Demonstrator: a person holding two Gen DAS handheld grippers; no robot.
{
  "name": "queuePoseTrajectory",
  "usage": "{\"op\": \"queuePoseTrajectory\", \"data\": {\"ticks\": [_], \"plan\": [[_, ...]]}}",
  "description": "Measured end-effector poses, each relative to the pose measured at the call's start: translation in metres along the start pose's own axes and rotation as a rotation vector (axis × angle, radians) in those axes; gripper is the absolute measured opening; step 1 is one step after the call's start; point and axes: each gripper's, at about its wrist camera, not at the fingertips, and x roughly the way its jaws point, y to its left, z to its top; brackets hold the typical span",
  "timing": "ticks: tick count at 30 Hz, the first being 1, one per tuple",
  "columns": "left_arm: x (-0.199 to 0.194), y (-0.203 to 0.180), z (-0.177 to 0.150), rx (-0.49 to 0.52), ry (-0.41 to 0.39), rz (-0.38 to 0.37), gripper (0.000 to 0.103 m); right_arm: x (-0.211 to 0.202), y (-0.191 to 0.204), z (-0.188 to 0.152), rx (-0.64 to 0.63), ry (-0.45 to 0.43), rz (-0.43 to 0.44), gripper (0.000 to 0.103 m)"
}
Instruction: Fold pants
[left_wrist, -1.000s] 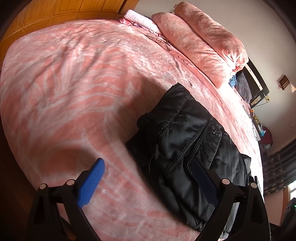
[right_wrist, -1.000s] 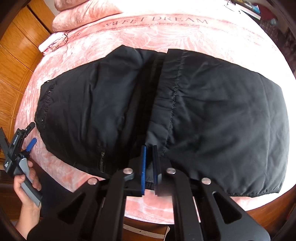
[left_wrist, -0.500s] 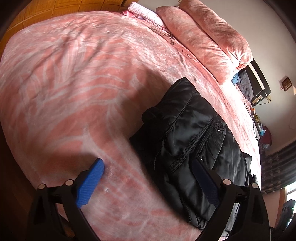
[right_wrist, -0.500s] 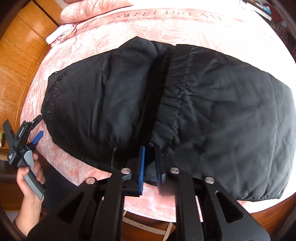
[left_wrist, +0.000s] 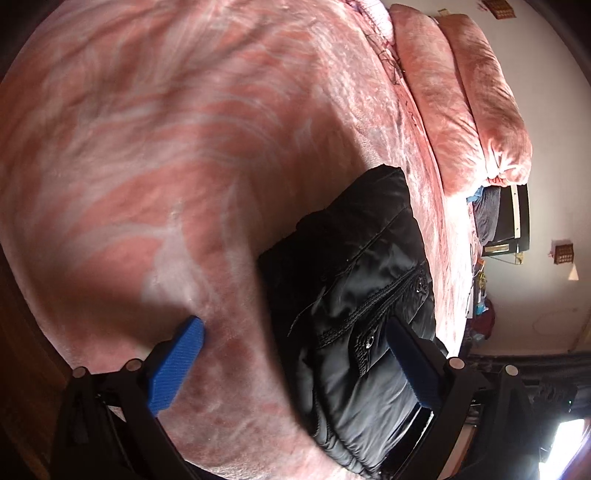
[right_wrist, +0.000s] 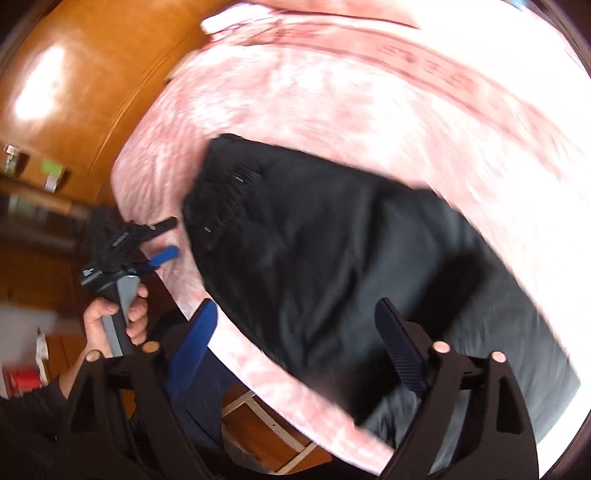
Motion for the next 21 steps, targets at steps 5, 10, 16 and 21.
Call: {"op": "queuePoseTrajectory", "data": {"ticks": [5,10,16,21], "plan": [[0.016,0.001,0.004,-0.096,0.059,-0.067,0.099,0.043,0.029,0.082,-0.15,0.106,0.079,0.091],[0.024,-0.002,0.008,-0.137,0.068,-0.071,0.099,0.092,0.052,0.144,-0.239,0.196,0.14,0.091],[0.038,-0.007,0.003,-0.172,0.127,-0.128,0.097,0.139,0.063,0.183,-0.293,0.278,0.18,0.091],[0.034,0.009,0.006,-0.279,0.106,-0.183,0.097,0.168,0.063,0.194,-0.331,0.346,0.197,0.091]]}}
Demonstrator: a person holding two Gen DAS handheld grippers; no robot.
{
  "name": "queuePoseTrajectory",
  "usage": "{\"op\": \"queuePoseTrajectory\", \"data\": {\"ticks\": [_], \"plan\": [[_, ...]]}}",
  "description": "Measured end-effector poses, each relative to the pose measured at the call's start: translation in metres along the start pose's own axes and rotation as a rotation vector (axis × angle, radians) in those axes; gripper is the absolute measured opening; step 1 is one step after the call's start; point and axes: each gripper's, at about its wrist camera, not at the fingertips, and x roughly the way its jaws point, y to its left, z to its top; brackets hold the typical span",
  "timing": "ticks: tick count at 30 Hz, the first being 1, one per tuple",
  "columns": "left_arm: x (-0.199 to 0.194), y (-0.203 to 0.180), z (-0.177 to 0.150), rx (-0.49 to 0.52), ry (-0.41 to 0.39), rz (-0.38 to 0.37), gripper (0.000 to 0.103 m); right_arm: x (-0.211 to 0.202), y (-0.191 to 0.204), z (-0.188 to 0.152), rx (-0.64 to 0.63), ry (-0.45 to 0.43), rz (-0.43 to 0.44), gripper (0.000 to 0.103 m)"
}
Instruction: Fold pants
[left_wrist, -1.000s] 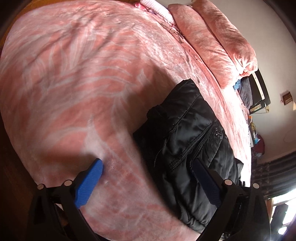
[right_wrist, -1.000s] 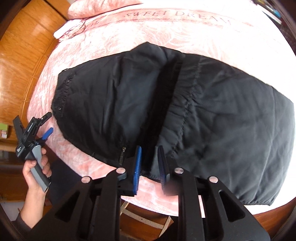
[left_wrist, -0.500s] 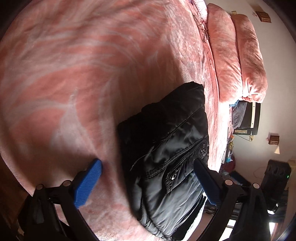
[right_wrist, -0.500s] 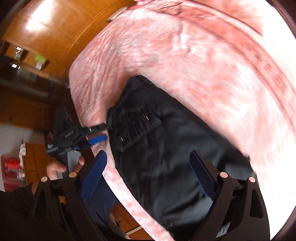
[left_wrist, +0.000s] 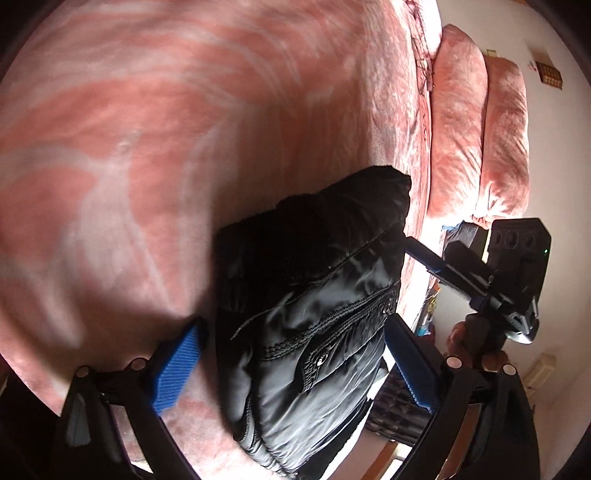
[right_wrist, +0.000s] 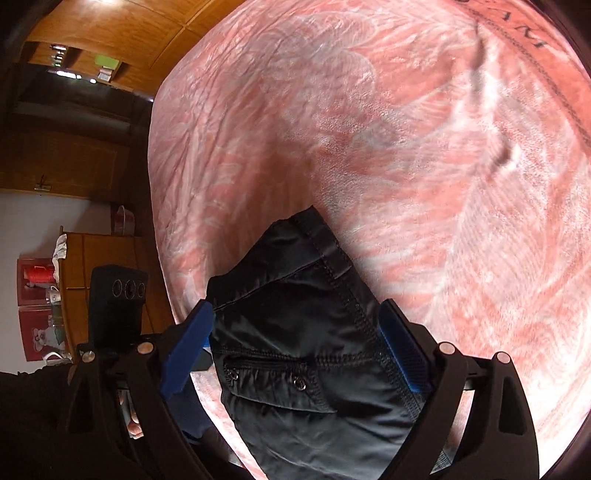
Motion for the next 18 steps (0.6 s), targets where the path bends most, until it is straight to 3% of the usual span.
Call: {"op": "queuePoseTrajectory", "data": {"ticks": [4,5,6,11,16,18], "plan": [[0.002,-0.002,0.004,-0.021,0.008,-0.018,0.093,0.016,-0.004,0.01,-0.019,0.046,0.015,0.091],[0.002,-0.003,0.004,-0.013,0.006,-0.018,0.079,0.019,-0.004,0.012,-0.023,0.056,0.023,0.091],[0.002,-0.003,0.003,-0.007,0.009,0.0,0.073,0.022,-0.004,0.013,-0.03,0.068,0.03,0.091],[0.0,0.002,0.001,-0.015,-0.013,0.009,0.059,0.034,-0.001,0.02,-0.066,0.113,0.036,0.092],[-0.004,0.001,-0.003,0.029,-0.032,0.035,0.039,0.03,-0.001,0.014,-0.086,0.105,-0.045,0.044],[-0.004,-0.002,-0.005,0.056,-0.041,0.033,0.035,0.018,0.001,0.009,-0.084,0.074,-0.045,0.036]]}}
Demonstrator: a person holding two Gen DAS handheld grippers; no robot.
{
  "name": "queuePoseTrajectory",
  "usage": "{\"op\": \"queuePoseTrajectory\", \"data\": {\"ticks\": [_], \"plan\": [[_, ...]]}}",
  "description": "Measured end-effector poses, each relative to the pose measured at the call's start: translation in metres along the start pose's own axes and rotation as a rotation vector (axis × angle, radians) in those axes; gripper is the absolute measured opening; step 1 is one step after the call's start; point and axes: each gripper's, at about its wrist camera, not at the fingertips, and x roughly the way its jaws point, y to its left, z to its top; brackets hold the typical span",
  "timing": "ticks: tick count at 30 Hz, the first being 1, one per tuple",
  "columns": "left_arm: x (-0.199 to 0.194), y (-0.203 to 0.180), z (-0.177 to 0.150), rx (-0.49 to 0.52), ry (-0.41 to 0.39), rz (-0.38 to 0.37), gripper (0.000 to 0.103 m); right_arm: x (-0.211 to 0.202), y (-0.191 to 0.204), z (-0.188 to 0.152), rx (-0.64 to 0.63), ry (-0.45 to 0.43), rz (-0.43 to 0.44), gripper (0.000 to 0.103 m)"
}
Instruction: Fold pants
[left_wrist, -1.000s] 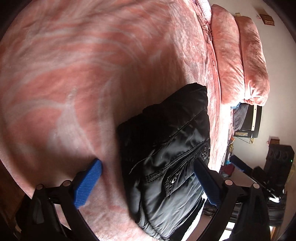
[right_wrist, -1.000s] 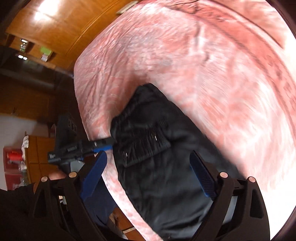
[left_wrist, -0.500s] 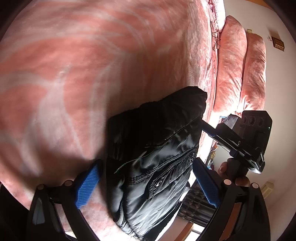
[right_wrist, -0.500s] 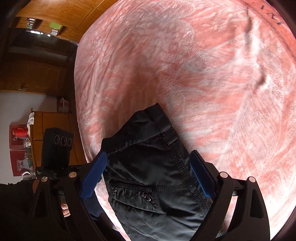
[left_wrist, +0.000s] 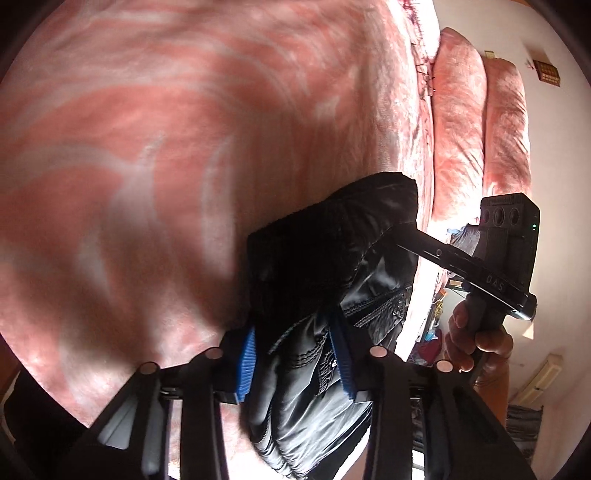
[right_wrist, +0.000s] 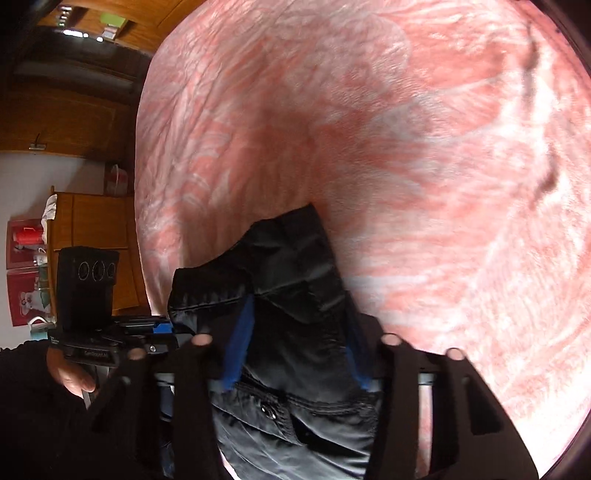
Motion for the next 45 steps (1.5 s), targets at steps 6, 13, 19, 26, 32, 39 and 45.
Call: {"op": "queuePoseTrajectory", "data": {"ticks": [6,13,19,26,32,39,45], "plan": [[-0.012,-0.031,-0.008,0.102,-0.019,-0.014,0.027,-0.038,0.019,-0.021,-0.017,-0.077,-0.054,0.029],[-0.038,-0.083,-0.036,0.28,-0.064,-0.019,0.026,-0.098,0.045,-0.066,-0.013,-0.187,-0.121,0.026],[-0.058,-0.129,-0.073,0.447,-0.094,-0.014,0.025,-0.147,0.069,-0.113,0.004,-0.286,-0.173,0.025],[-0.076,-0.178,-0.125,0.627,-0.107,-0.014,0.025,-0.193,0.091,-0.172,0.029,-0.39,-0.228,0.025],[-0.083,-0.213,-0.17,0.746,-0.112,-0.017,0.025,-0.223,0.097,-0.215,0.055,-0.448,-0.265,0.025],[-0.084,-0.237,-0.204,0.84,-0.104,-0.007,0.025,-0.242,0.095,-0.256,0.083,-0.507,-0.279,0.025],[-0.082,-0.249,-0.228,0.901,-0.099,0.002,0.025,-0.253,0.09,-0.281,0.103,-0.548,-0.273,0.025]]}}
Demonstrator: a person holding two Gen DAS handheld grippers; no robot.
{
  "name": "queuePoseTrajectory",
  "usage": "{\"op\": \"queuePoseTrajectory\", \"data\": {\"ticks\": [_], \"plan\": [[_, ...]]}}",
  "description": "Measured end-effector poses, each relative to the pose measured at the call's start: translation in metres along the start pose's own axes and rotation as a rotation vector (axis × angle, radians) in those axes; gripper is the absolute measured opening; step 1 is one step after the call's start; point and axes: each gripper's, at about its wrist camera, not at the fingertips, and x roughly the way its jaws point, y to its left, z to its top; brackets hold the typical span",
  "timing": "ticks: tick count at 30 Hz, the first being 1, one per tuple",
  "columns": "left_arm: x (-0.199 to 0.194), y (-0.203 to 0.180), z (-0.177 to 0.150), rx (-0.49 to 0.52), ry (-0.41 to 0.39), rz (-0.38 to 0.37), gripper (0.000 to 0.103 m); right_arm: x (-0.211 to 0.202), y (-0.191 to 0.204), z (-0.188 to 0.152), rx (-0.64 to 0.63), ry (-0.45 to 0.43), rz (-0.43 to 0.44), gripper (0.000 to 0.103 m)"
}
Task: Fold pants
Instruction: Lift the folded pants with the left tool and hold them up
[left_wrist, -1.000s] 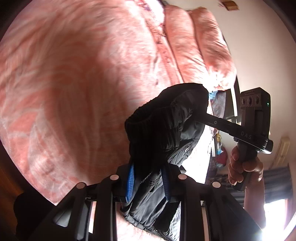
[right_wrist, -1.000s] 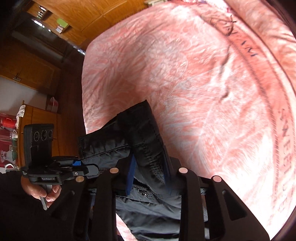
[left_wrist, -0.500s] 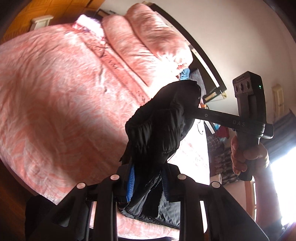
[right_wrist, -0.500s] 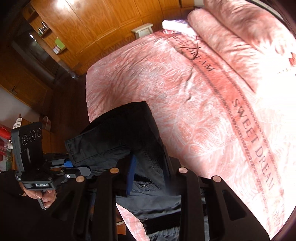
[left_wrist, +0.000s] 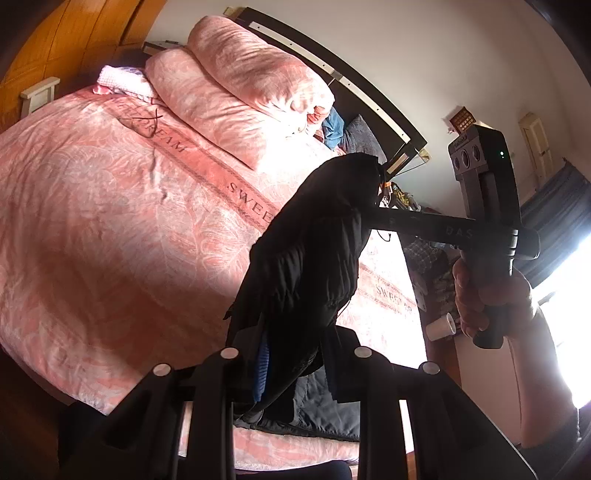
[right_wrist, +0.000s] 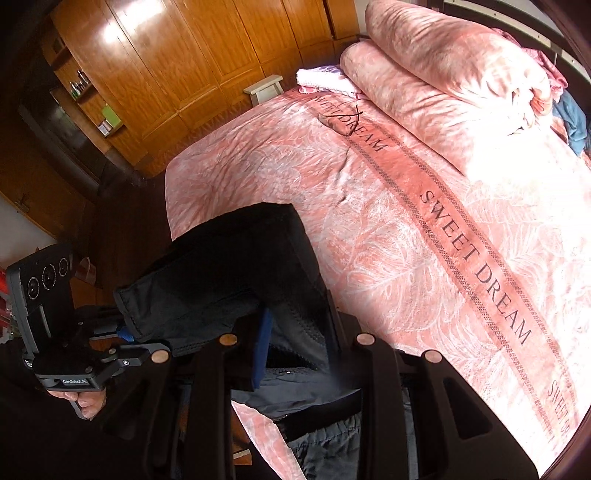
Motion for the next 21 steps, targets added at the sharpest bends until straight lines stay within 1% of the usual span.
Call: {"op": "queuePoseTrajectory", "data": {"ticks": [7,21], "plan": [[0.001,-0.019,-0.004,0.052,0.01,-0.004,0.025,-0.019,-0.006,-0.014,0.014,-0.022,-0.012,0.025],[0.008,-0.054,-0.014,0.139,0.029,-0.01,0.025,-0.044,-0.023,-0.045,0.067,-0.069,-0.023,0.025]]}}
